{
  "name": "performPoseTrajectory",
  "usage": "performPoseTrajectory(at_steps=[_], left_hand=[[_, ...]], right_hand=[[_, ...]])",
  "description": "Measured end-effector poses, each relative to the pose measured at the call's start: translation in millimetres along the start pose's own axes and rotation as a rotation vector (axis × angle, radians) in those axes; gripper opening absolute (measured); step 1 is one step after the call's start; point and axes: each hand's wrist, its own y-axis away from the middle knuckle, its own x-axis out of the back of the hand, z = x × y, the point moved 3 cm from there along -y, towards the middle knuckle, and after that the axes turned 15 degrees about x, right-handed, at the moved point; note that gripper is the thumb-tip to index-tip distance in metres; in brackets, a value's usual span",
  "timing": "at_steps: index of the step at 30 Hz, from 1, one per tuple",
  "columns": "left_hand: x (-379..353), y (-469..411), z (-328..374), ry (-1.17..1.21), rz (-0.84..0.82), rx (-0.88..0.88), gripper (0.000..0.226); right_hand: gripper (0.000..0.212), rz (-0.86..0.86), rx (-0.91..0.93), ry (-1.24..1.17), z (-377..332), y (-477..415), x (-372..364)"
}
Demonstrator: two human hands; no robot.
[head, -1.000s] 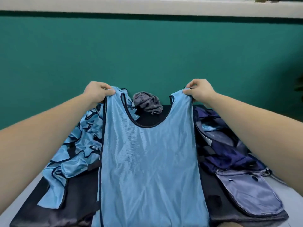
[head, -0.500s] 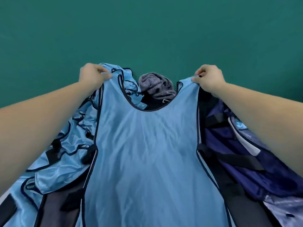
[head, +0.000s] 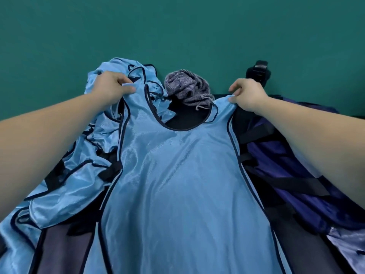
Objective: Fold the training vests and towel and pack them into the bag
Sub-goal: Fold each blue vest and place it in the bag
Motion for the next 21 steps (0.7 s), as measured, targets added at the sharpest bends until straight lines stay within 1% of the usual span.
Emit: performPoseTrajectory(at_steps=[3, 10, 13, 18, 21], left_hand=[[8, 8, 2, 0.016, -0.012, -0.016, 0.018], [38, 54, -2, 0.039, -0.065, -0.042, 0.02], [52, 82, -5, 0.055, -0.095, -0.05, 0.021], [71, 142, -16, 0.088, -0.2, -0.085, 0.019], [75, 184, -23, 0.058, -0.243, -0.11, 0.016]], right_hand=[[0.022, 0.006, 0.013, -0.014, -8, 7, 9], [0.019, -0.06, 0.056, -0.042, -33, 54, 29], [0.018, -0.048, 0.092, -0.078, -47, 79, 36], [0.018, -0.089, 0.167, -0.056, -68, 131, 43], [0.02, -0.114, 0.189, -0.064, -78, 166, 42]])
